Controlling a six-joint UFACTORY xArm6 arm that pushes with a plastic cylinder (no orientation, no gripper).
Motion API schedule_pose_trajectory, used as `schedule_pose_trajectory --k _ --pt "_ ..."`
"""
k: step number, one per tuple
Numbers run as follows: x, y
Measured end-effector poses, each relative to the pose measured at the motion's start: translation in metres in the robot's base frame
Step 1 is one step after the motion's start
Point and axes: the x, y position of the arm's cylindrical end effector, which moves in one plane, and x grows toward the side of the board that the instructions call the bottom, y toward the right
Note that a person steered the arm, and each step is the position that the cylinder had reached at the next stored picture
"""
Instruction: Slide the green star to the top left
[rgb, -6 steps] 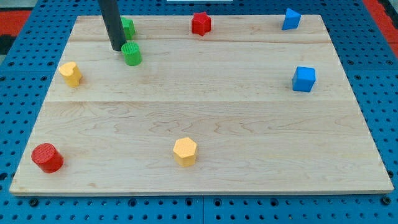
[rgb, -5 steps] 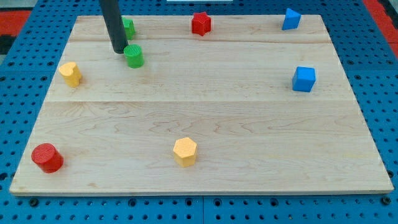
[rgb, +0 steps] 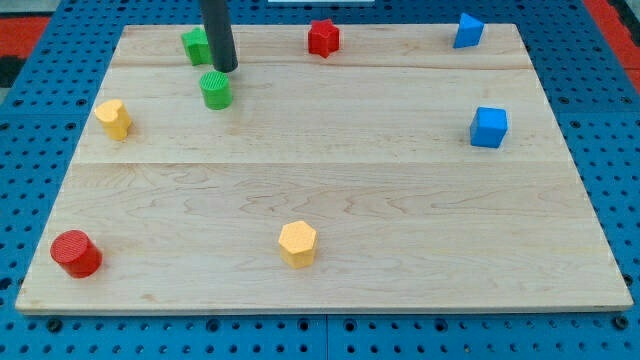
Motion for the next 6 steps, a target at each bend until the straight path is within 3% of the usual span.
schedule_pose_trajectory --k 2,6 --pt "-0.025 -0.013" --pt "-0.031 -0.091"
